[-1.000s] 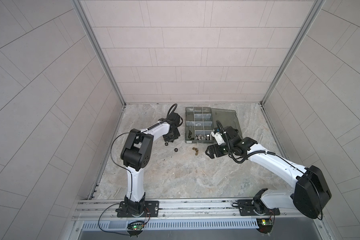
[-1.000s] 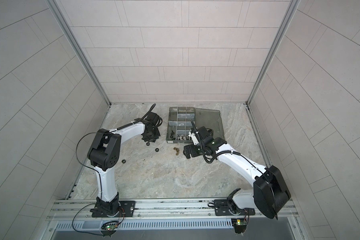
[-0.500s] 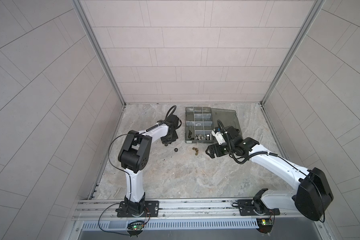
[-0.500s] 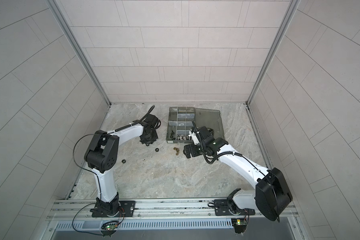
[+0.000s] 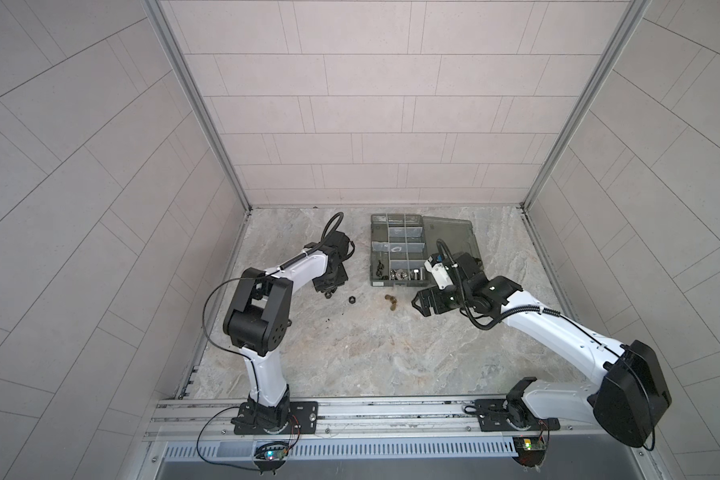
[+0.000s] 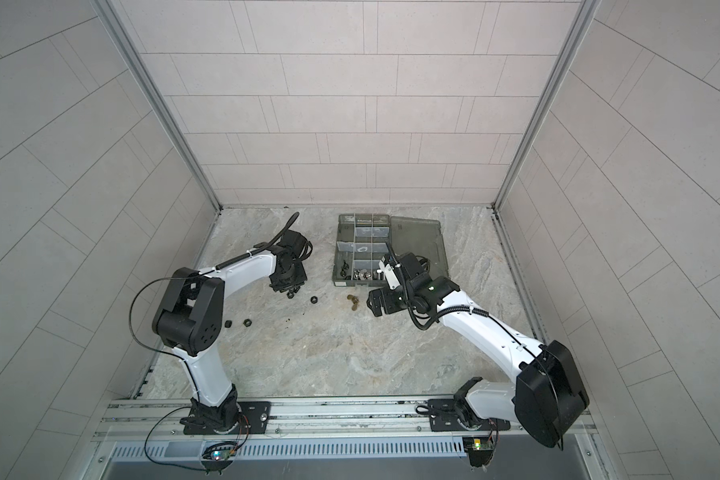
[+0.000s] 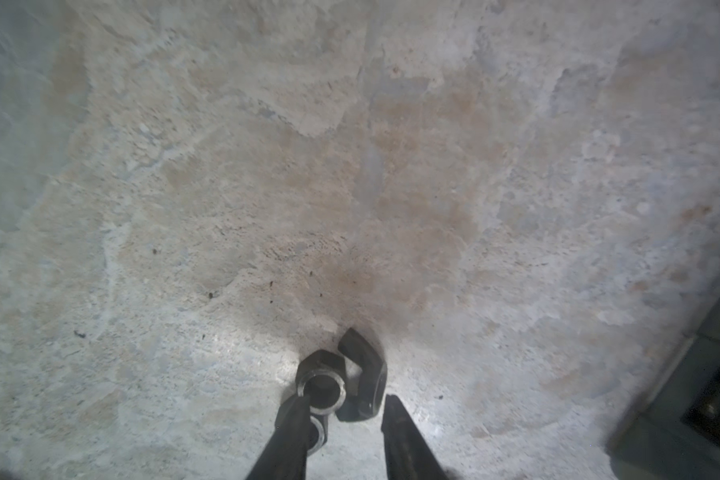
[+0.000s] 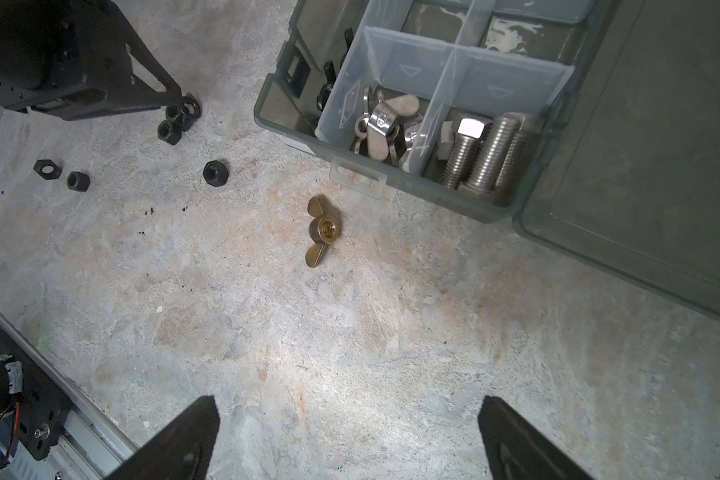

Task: Sort the screws and nuts into containers
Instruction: 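Lower the left gripper onto a black wing nut beside the hex nuts and grasp it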

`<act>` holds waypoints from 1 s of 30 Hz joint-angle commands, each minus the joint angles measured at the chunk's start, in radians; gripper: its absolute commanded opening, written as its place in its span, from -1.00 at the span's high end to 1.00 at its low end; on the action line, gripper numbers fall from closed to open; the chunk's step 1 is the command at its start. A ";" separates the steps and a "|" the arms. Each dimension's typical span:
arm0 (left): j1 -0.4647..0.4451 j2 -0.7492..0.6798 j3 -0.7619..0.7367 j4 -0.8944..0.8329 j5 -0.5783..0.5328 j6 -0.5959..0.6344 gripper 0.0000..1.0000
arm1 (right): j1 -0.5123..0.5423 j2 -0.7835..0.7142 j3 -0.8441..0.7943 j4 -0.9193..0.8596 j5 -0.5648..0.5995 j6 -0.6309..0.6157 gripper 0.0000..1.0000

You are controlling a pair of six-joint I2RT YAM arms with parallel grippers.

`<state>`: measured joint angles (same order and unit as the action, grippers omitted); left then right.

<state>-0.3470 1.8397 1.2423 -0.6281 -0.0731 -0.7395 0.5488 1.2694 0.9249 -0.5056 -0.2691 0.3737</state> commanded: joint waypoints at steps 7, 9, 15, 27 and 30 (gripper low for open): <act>-0.006 -0.011 0.040 -0.038 0.006 0.009 0.29 | -0.005 -0.030 -0.010 -0.019 0.004 0.008 -0.99; -0.007 -0.004 0.038 -0.033 0.011 0.009 0.29 | -0.004 -0.032 -0.011 -0.020 0.004 0.006 -0.99; -0.012 0.026 0.045 -0.015 0.021 0.009 0.29 | -0.005 -0.031 -0.014 -0.021 0.009 0.003 -0.99; -0.026 0.094 0.095 -0.008 0.038 0.009 0.30 | -0.009 -0.016 -0.011 -0.028 0.015 -0.010 -0.99; -0.025 0.104 0.098 -0.010 0.038 0.009 0.30 | -0.015 -0.014 -0.006 -0.028 0.016 -0.015 -0.99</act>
<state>-0.3672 1.9224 1.3144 -0.6247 -0.0315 -0.7395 0.5419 1.2655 0.9245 -0.5152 -0.2680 0.3725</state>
